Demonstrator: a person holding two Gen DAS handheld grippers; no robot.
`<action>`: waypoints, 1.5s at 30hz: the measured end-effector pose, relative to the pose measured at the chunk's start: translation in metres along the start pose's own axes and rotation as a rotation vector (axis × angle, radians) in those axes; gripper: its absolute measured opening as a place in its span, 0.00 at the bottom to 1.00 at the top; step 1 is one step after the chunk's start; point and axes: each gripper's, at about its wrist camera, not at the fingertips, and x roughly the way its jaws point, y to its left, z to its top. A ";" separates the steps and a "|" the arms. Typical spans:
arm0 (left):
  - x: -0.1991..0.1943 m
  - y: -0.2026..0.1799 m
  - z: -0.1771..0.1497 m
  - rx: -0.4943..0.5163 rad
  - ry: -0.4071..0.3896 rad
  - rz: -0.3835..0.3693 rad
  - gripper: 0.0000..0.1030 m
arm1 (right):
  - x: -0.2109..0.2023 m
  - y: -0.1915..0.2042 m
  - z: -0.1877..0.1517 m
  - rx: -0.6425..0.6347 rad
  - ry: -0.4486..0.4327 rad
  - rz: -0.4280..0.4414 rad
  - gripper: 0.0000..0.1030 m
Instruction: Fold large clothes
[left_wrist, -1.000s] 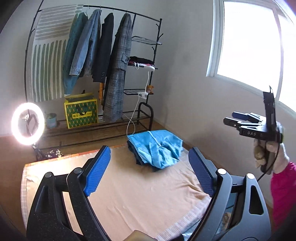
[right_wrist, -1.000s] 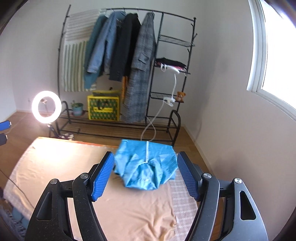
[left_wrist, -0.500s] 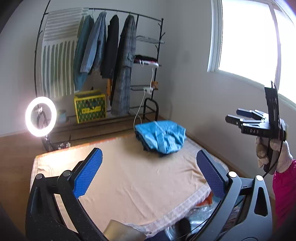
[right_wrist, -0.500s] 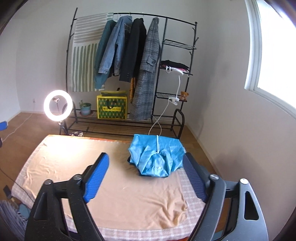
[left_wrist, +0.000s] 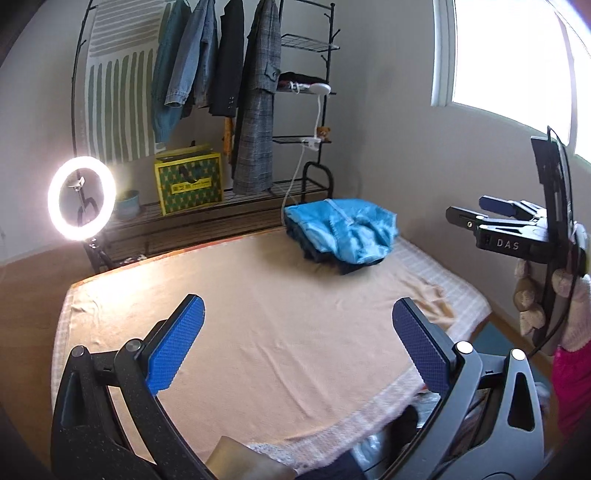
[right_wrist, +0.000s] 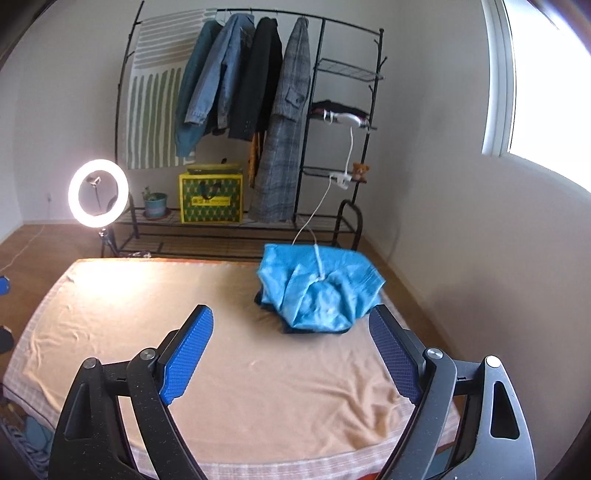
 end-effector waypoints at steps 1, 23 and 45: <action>0.007 0.001 -0.004 -0.001 0.007 0.010 1.00 | 0.005 0.002 -0.003 0.003 0.003 -0.002 0.84; 0.083 0.039 -0.049 -0.053 0.079 0.148 1.00 | 0.081 0.026 -0.069 -0.011 0.068 -0.058 0.84; 0.083 0.042 -0.053 -0.053 0.087 0.155 1.00 | 0.092 0.025 -0.077 -0.003 0.121 -0.062 0.84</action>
